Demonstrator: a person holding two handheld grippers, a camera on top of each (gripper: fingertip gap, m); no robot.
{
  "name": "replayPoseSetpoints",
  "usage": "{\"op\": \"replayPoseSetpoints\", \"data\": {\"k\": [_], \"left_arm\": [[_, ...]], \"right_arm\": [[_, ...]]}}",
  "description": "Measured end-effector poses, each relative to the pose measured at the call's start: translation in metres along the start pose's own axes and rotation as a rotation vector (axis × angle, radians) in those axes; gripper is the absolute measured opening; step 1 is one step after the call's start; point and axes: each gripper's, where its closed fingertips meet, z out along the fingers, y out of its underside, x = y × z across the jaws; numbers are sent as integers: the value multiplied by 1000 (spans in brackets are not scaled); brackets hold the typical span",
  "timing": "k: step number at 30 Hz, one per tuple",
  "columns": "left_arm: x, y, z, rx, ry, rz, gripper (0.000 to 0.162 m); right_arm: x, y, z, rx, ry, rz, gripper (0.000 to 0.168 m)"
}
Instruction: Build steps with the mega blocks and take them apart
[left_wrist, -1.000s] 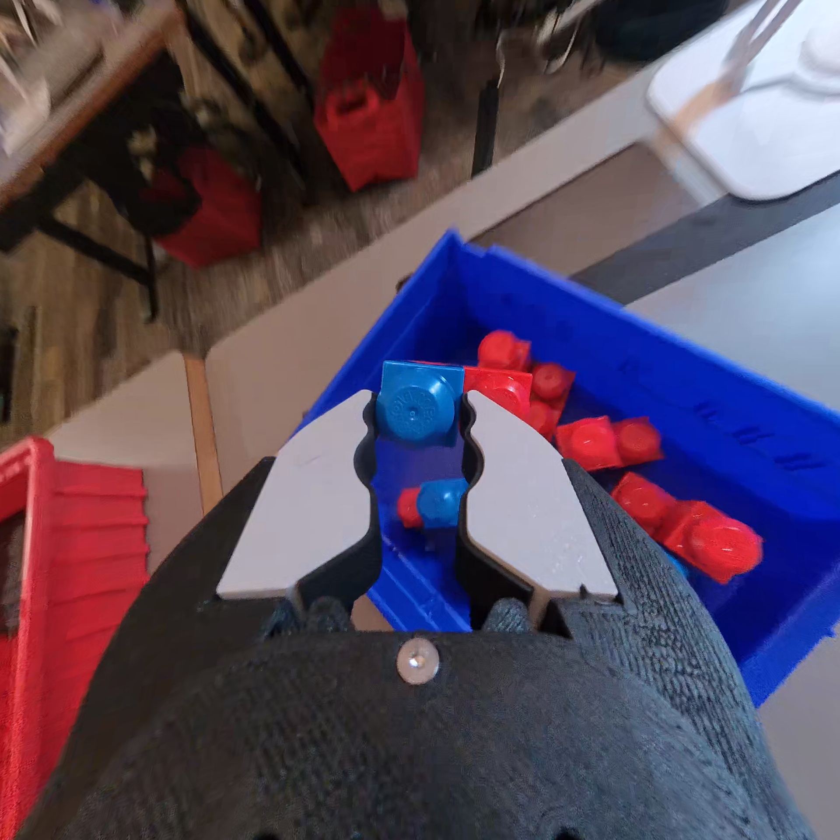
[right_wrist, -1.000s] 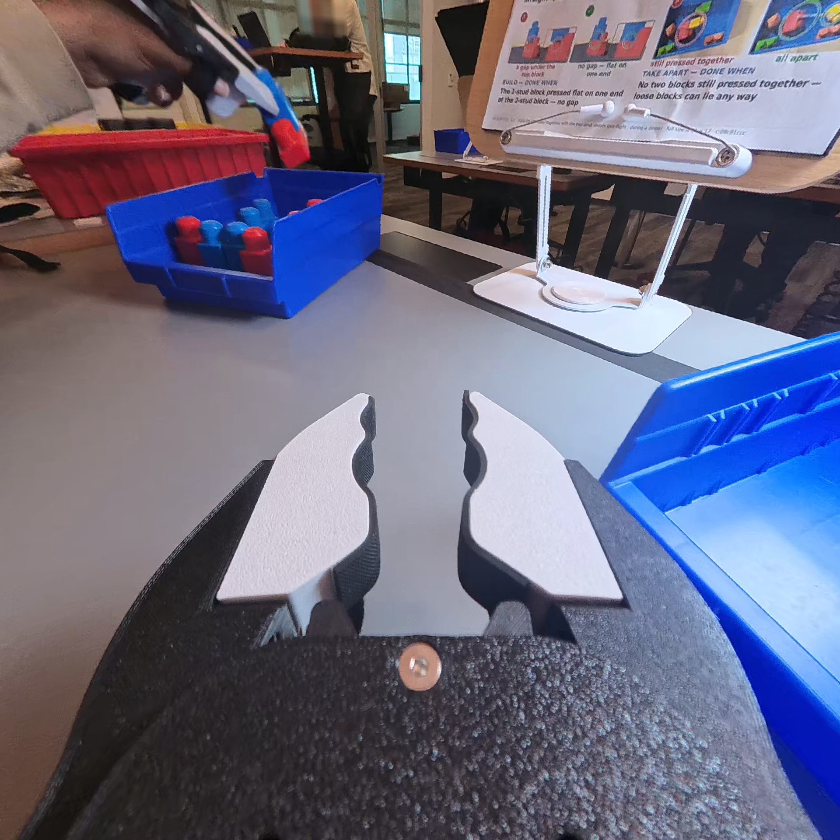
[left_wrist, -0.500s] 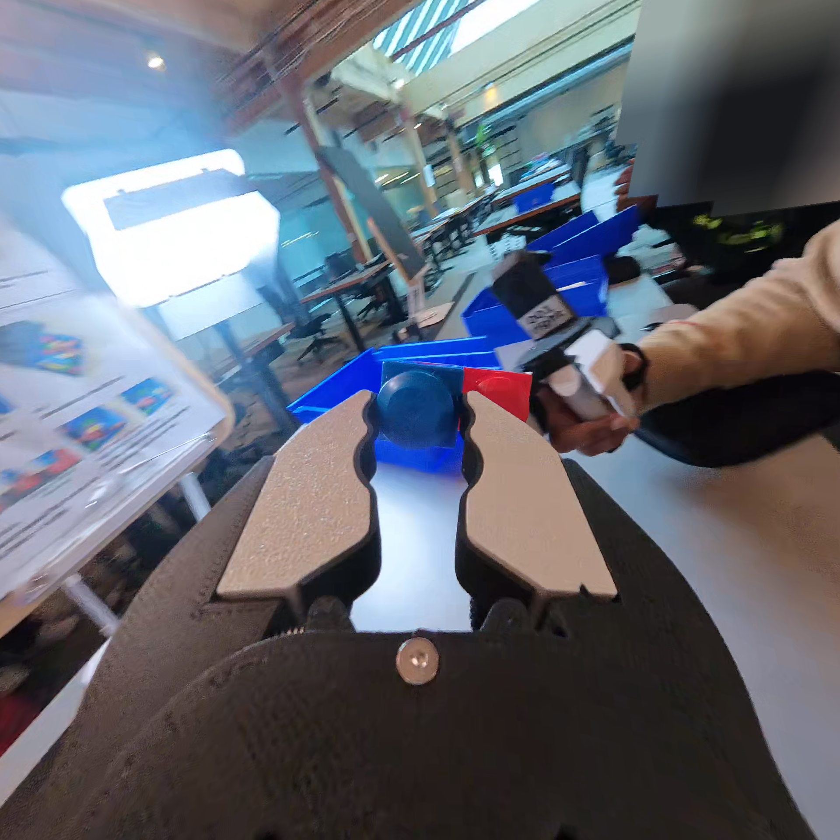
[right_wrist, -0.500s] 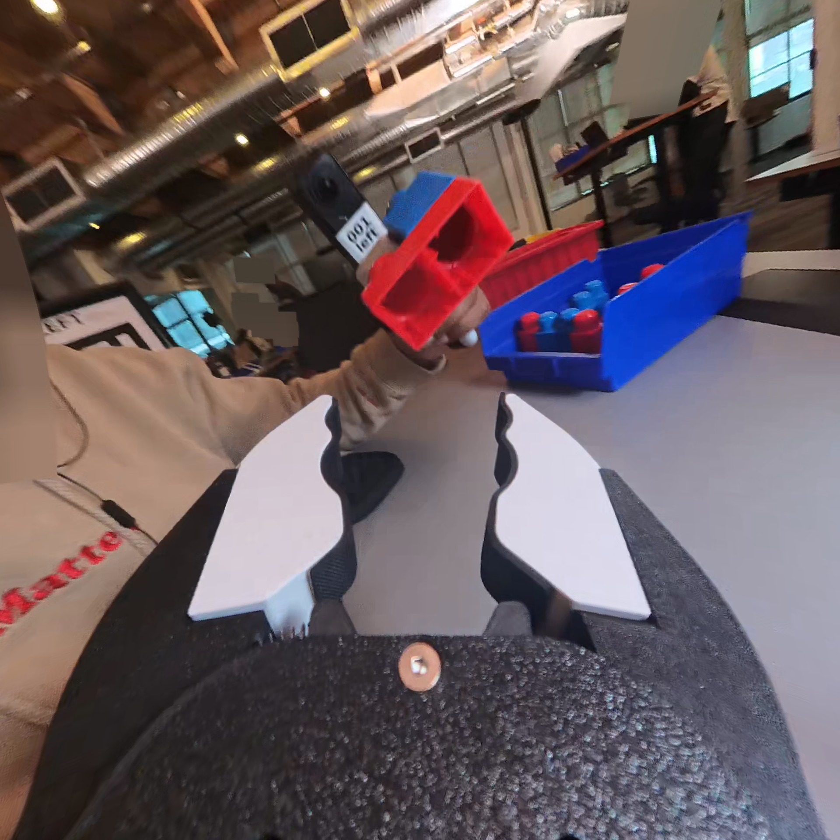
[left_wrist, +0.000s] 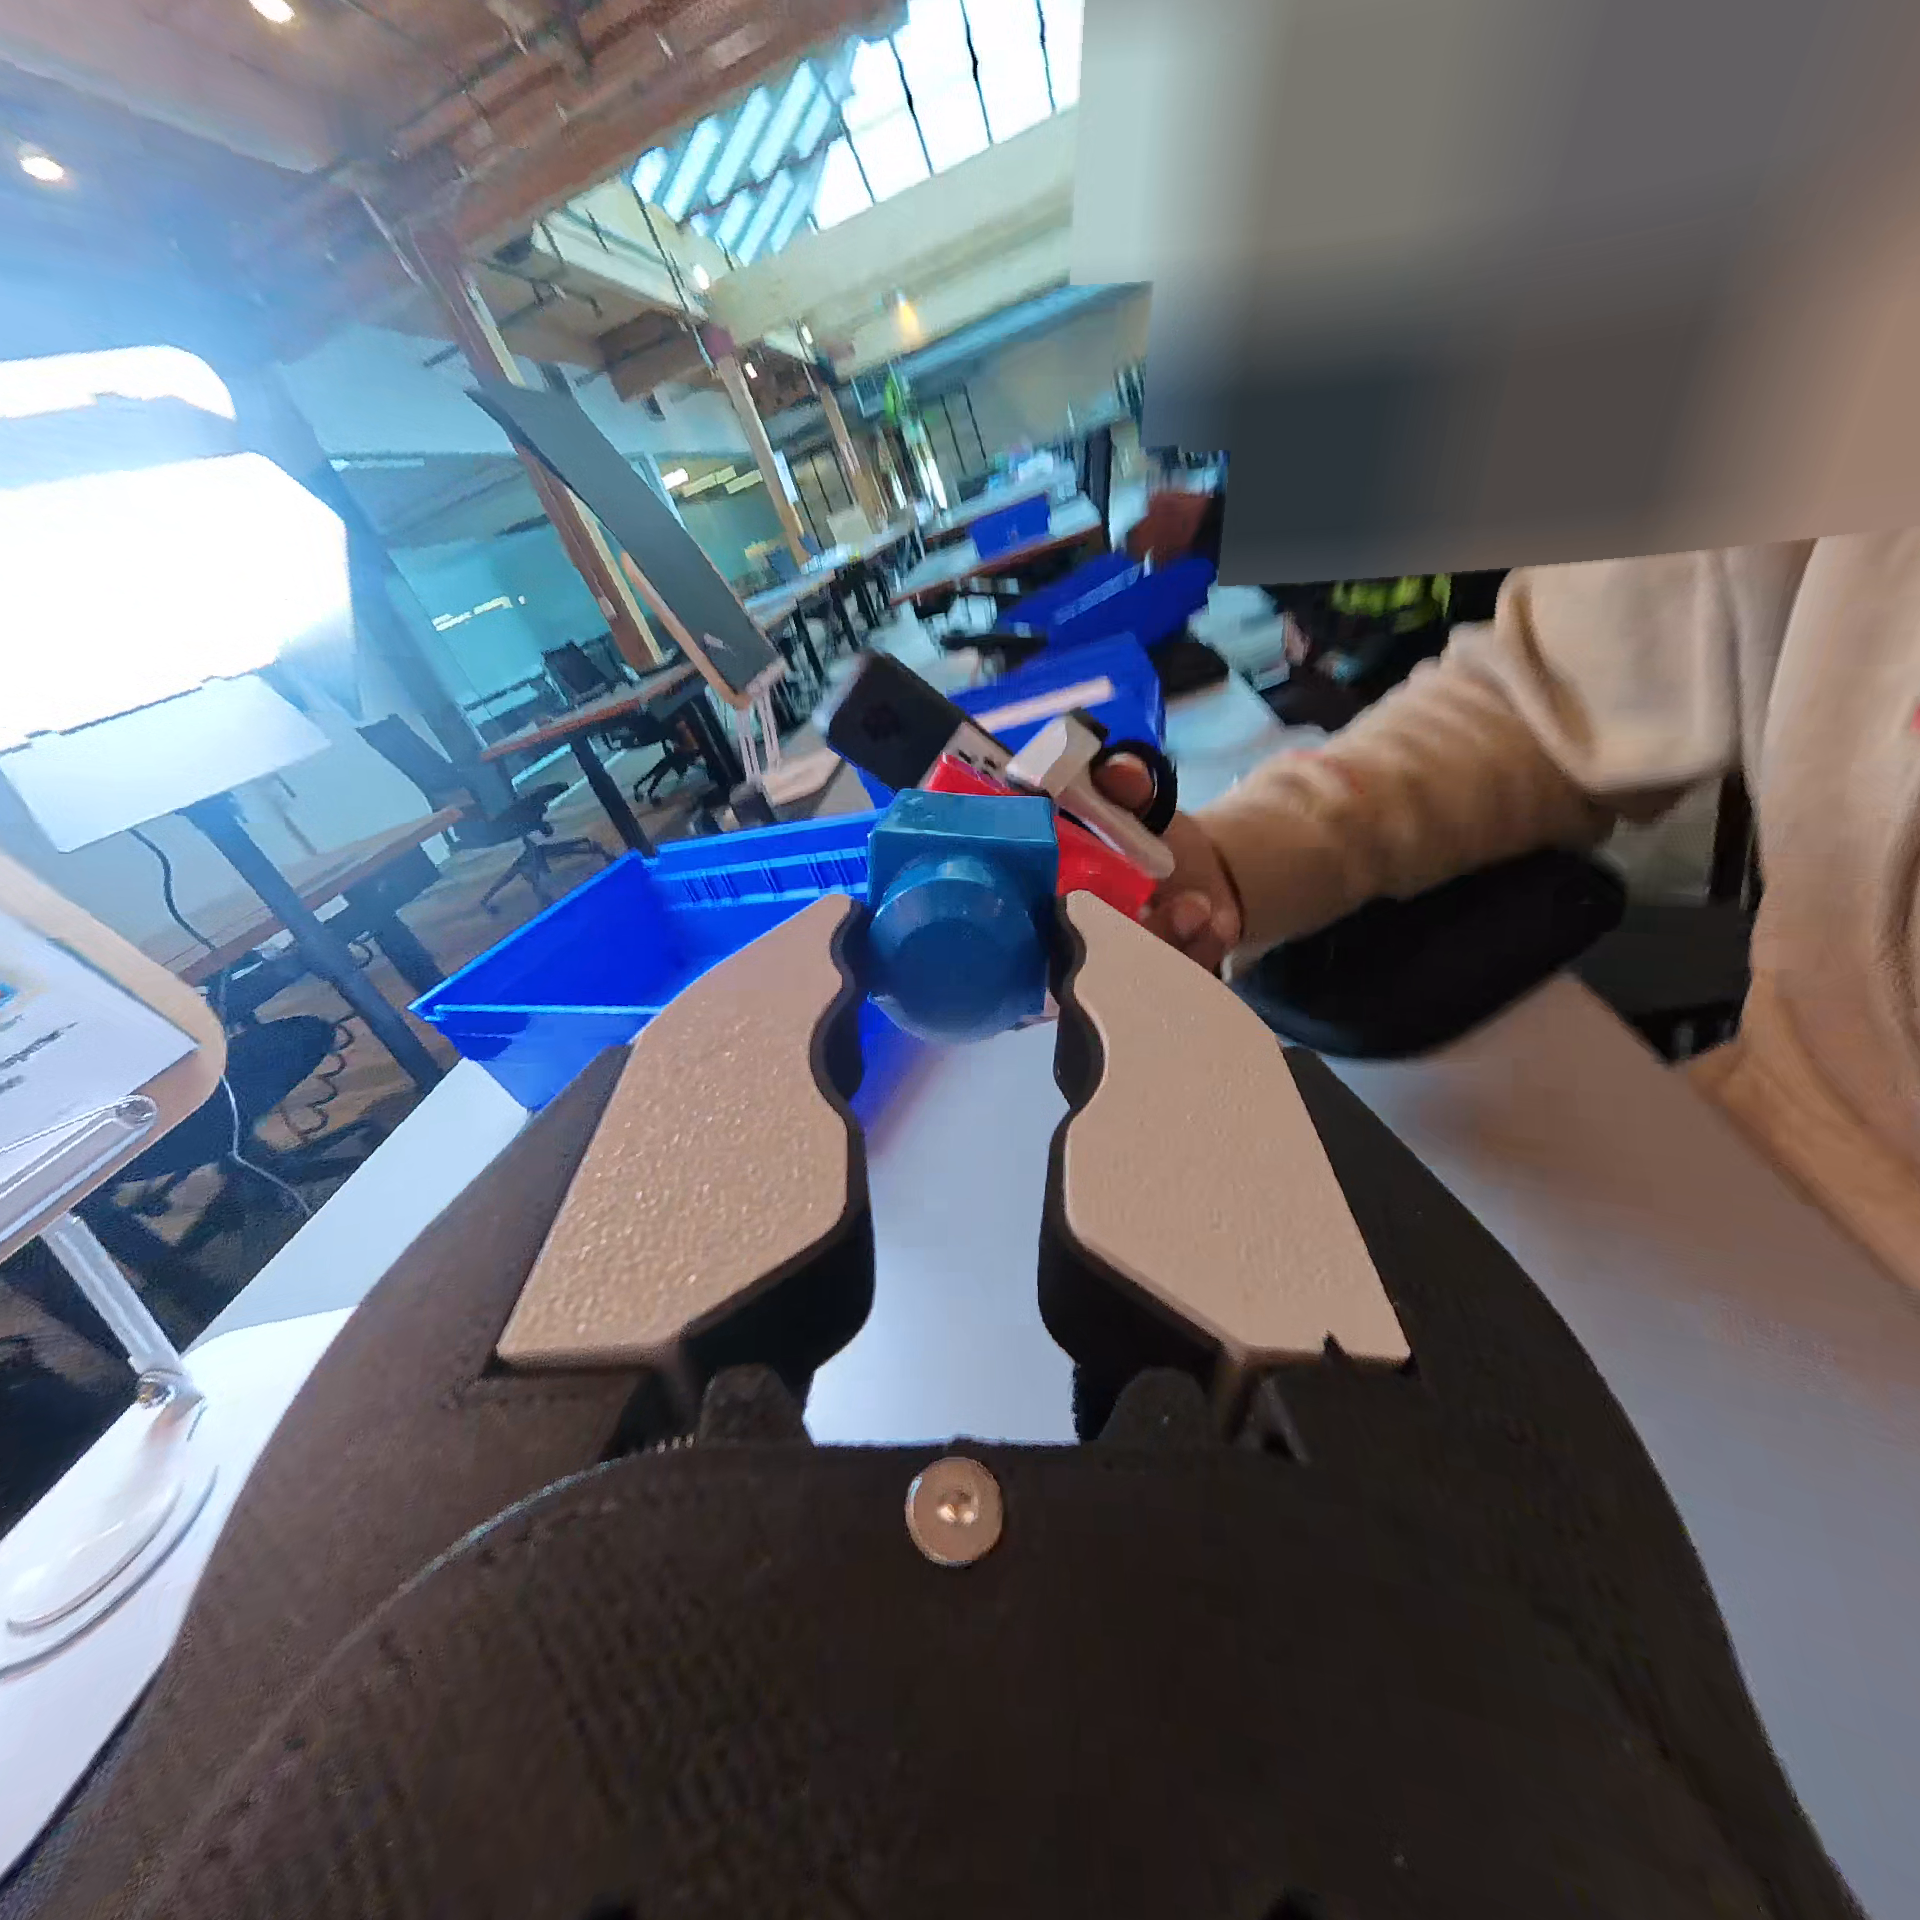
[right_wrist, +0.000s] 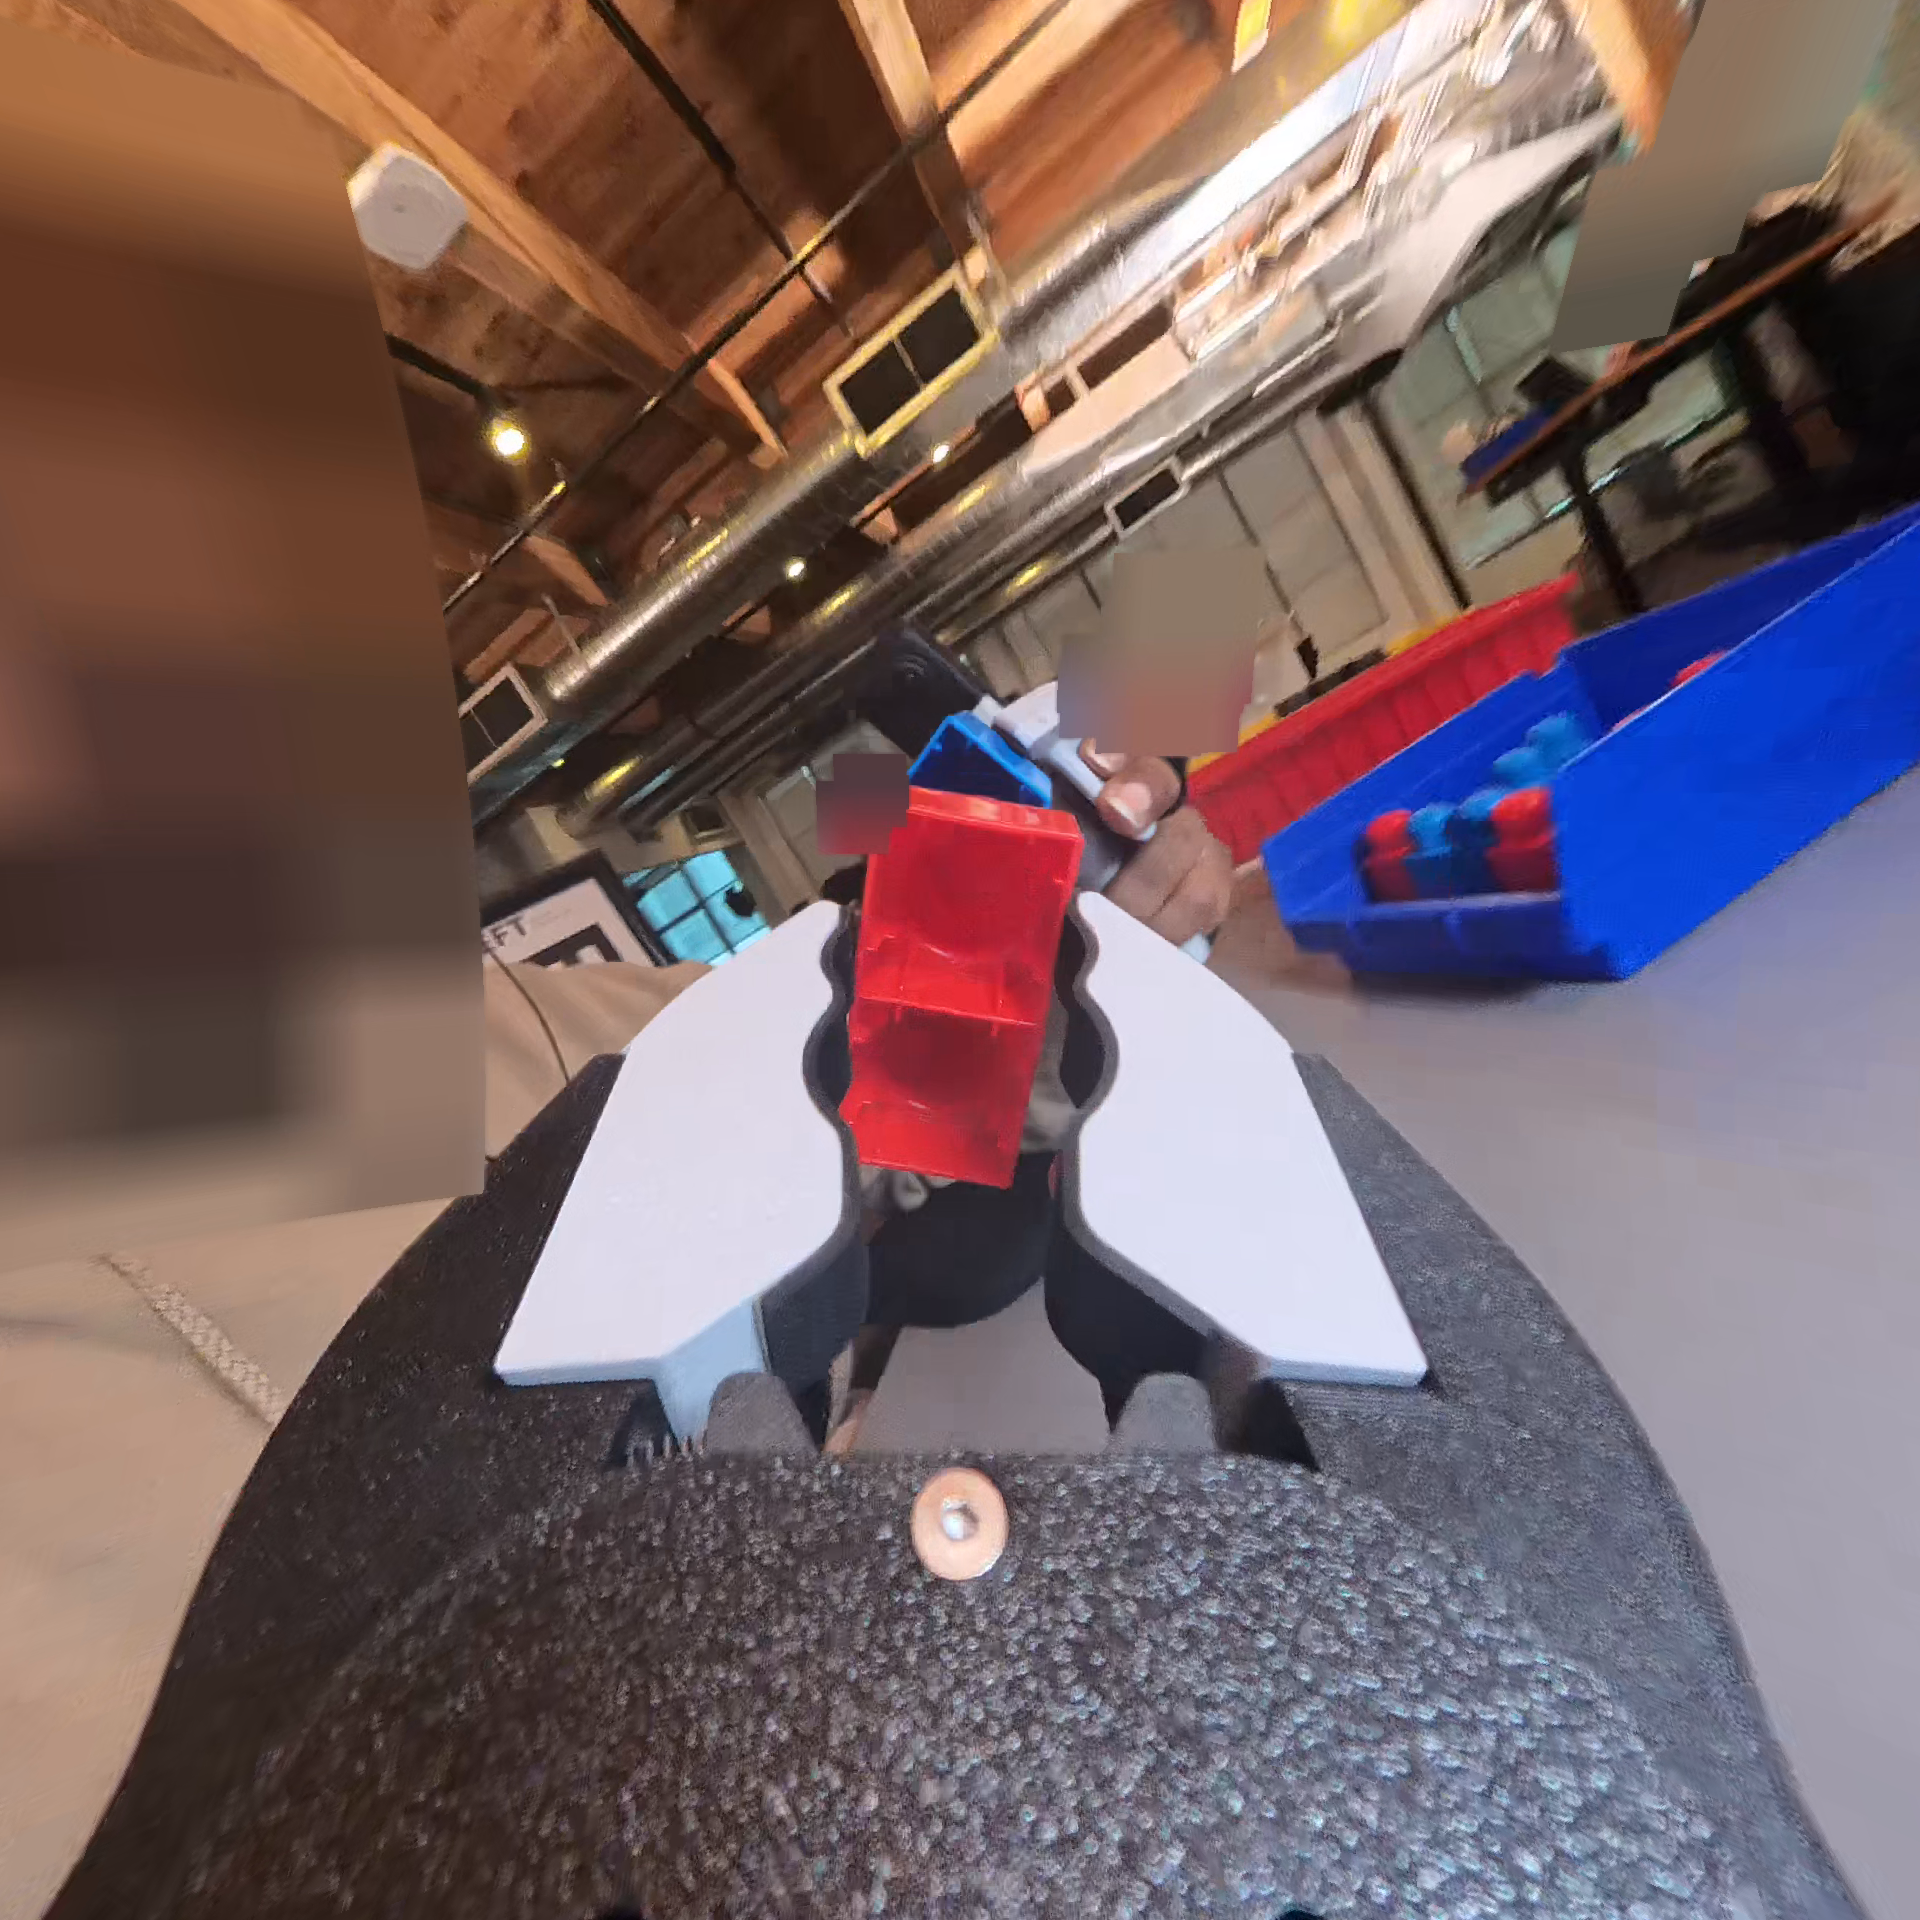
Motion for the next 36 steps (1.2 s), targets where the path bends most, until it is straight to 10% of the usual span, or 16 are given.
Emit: {"op": "replayPoseSetpoints", "data": {"k": [3, 8, 12, 22, 29, 36], "left_arm": [[-23, 3, -20, -76, -13, -81, 33], [7, 141, -22, -704, 131, -202, 34], [29, 182, -22, -876, 211, -225, 35], [33, 74, 48, -233, 193, -634, 59], [-2, 53, 28, -49, 116, -689, 1], [-13, 62, 19, -129, 15, -526, 0]], "right_arm": [[9, -21, -27, 22, 117, -130, 38], [31, -14, -29, 36, 209, -177, 39], [46, 3, -25, 3, 262, -200, 39], [27, 10, 10, 54, 275, -426, 38], [28, 10, -1, -30, 295, -501, 36], [45, 20, -11, -192, 385, -559, 35]]}}
